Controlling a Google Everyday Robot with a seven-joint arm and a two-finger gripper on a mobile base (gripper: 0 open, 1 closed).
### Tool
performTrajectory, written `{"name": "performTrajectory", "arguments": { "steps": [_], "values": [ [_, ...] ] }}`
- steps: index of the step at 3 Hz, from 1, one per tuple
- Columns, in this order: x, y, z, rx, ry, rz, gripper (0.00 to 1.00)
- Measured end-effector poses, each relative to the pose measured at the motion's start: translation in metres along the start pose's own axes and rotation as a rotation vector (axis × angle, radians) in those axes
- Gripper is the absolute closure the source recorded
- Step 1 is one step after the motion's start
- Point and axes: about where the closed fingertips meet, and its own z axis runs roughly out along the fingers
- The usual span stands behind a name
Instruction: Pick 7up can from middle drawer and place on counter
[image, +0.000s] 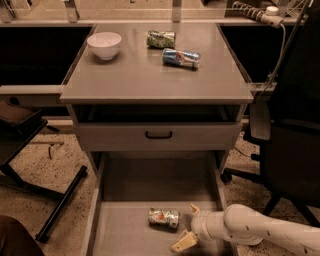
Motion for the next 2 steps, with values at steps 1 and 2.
{"name": "performTrajectory", "arguments": {
  "steps": [1, 2],
  "values": [
    [-0.008, 0.007, 0.016, -0.024, -0.005, -0.022, 0.0],
    [-0.034, 0.013, 0.066, -0.075, -0.01, -0.066, 0.0]
  ]
}}
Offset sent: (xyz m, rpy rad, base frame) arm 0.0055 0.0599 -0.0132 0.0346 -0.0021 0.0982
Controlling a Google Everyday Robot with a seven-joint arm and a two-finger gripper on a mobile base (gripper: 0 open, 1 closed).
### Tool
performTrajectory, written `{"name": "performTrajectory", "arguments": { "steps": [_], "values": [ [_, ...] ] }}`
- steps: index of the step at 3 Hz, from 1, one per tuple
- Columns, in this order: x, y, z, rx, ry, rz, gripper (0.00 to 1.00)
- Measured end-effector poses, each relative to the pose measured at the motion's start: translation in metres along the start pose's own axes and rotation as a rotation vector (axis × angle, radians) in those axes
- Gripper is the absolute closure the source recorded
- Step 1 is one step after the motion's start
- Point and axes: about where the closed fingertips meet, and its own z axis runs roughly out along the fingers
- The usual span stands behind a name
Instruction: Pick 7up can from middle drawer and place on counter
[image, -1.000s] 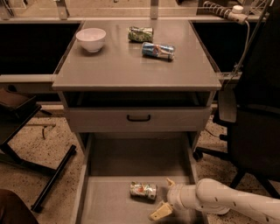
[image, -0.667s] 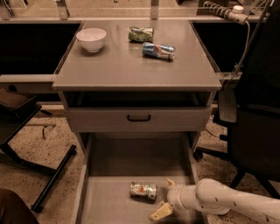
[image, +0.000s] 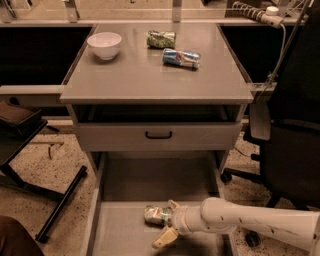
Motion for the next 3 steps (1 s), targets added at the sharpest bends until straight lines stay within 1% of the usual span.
{"name": "performTrajectory", "arguments": {
  "steps": [1, 2, 3],
  "values": [
    [-0.0001, -0.0008, 0.019, -0.021, 0.025, 0.0, 0.0],
    [-0.0002, -0.0008, 0.0191, -0.021, 0.025, 0.0, 0.0],
    [-0.0099, 0.0071, 0.0213, -0.002, 0.044, -0.025, 0.0]
  ]
}}
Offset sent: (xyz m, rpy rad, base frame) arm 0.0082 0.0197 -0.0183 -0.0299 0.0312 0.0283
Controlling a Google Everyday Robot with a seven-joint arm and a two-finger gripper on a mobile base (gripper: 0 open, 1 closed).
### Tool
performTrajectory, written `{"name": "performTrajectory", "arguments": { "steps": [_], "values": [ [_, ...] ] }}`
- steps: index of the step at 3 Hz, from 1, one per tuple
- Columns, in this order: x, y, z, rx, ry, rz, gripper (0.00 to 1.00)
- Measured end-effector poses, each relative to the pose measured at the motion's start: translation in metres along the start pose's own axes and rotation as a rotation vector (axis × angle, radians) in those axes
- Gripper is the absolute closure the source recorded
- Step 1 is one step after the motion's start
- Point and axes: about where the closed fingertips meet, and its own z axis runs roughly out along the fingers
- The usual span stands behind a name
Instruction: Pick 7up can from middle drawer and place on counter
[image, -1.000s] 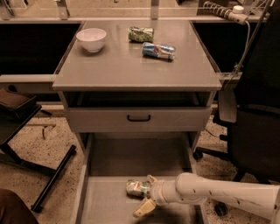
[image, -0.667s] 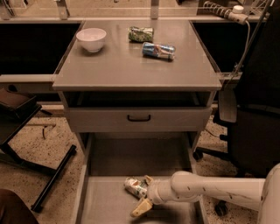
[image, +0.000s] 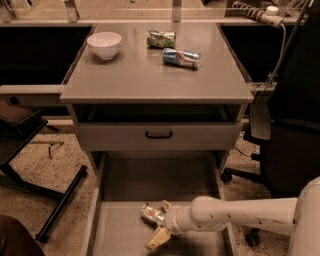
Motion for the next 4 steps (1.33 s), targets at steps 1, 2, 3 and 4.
{"name": "performTrajectory", "arguments": {
  "steps": [1, 2, 3, 4],
  "values": [
    [-0.018, 0.01, 0.006, 0.039, 0.034, -0.036, 0.0],
    [-0.038, 0.022, 0.016, 0.058, 0.058, -0.085, 0.0],
    [-0.038, 0.022, 0.016, 0.058, 0.058, -0.085, 0.0],
    [-0.039, 0.019, 0.02, 0.063, 0.069, -0.071, 0.0]
  ]
}}
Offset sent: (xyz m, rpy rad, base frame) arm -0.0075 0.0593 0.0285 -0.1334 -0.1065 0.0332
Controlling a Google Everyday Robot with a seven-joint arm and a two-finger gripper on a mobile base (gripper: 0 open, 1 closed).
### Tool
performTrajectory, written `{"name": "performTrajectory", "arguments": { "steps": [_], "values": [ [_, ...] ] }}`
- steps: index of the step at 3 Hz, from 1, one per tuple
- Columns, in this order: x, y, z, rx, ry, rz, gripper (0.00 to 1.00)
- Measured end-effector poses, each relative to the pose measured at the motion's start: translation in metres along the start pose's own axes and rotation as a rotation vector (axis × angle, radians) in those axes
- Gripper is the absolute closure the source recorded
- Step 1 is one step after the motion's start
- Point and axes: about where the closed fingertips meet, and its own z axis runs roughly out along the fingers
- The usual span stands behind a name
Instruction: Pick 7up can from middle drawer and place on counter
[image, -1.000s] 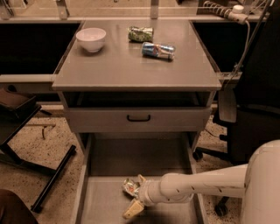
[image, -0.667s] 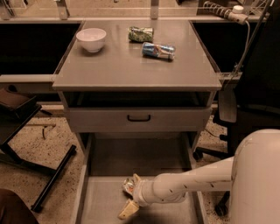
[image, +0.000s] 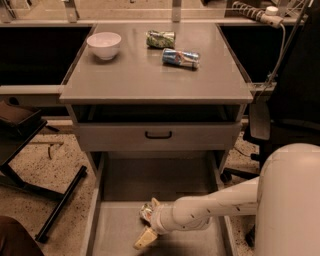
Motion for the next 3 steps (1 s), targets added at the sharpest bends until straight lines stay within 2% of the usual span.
{"name": "performTrajectory", "arguments": {
  "steps": [3],
  "values": [
    [0.011, -0.027, 0.028, 0.048, 0.086, 0.099, 0.0]
  ]
}}
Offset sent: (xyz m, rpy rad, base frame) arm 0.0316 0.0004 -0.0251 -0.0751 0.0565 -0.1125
